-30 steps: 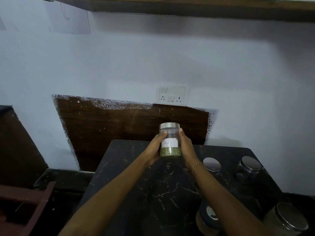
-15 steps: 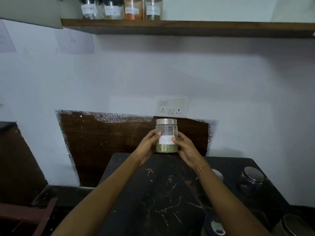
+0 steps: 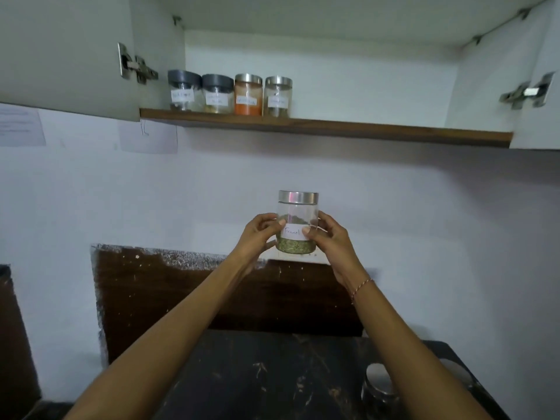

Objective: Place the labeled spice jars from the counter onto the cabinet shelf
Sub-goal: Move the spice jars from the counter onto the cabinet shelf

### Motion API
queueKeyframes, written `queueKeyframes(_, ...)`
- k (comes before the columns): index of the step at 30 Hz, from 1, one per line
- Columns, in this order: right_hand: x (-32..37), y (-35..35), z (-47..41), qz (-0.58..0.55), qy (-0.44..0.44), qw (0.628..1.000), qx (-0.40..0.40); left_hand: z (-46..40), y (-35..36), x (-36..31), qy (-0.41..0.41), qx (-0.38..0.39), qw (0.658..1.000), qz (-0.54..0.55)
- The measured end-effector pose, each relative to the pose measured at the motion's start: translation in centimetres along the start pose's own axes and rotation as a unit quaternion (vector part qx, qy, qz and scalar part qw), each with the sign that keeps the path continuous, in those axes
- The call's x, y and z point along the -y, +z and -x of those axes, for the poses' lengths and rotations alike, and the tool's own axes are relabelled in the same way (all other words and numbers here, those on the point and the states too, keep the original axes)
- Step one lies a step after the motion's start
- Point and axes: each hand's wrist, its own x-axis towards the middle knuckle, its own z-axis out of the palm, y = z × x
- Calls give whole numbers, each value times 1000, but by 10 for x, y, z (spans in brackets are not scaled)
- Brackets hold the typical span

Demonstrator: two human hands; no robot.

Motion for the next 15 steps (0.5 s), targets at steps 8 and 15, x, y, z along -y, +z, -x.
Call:
queueKeyframes(8, 74, -8, -44, 23, -79, 997, -14, -33, 26, -75, 105, -18, 994, -22)
queueKeyframes(15, 130, -13, -88, 28, -134, 991, 9, -63, 40, -131, 156, -23, 987, -15)
